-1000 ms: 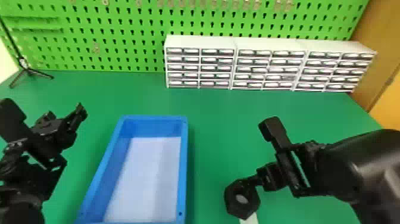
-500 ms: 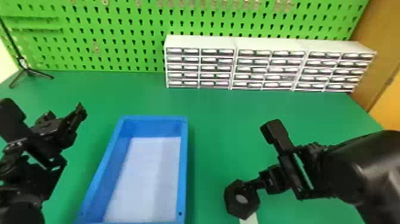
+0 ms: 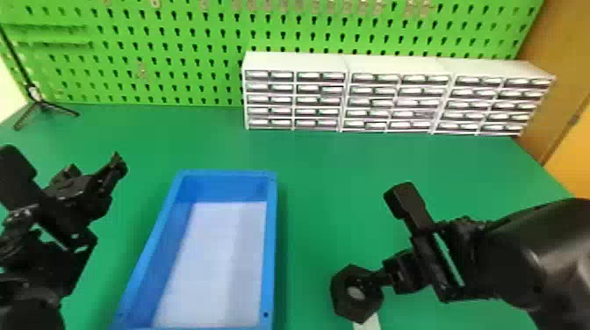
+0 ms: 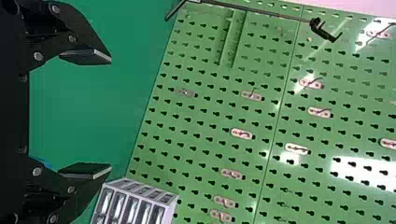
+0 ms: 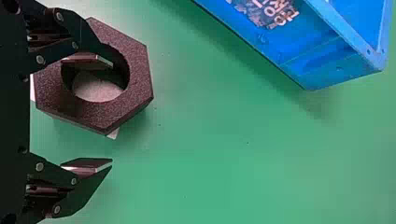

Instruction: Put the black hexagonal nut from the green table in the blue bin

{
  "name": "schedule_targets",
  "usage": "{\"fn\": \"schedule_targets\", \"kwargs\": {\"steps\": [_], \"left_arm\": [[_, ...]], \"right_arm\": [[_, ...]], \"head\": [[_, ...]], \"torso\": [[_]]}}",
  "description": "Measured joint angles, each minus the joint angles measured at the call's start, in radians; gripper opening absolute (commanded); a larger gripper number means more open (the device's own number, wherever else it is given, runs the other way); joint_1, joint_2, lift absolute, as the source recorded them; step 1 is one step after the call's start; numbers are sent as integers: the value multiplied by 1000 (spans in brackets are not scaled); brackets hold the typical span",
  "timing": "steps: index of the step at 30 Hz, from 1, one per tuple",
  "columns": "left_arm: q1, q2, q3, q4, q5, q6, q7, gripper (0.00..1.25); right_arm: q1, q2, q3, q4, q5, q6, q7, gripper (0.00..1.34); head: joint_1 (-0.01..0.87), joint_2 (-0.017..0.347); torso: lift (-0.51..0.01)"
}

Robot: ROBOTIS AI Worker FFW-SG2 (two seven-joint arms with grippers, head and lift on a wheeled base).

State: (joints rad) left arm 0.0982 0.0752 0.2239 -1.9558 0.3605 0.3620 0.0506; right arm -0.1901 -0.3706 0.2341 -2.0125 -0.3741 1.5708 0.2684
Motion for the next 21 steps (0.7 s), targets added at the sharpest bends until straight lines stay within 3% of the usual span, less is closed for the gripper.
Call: {"fn": "schedule_targets", "kwargs": {"steps": [21], "left_arm": [[1,0,-1,0,1,0,0,815]], "right_arm": [[12,-2,-13,0,20,0,0,821]], "head": [[692,8]], "torso": [[-97]]}}
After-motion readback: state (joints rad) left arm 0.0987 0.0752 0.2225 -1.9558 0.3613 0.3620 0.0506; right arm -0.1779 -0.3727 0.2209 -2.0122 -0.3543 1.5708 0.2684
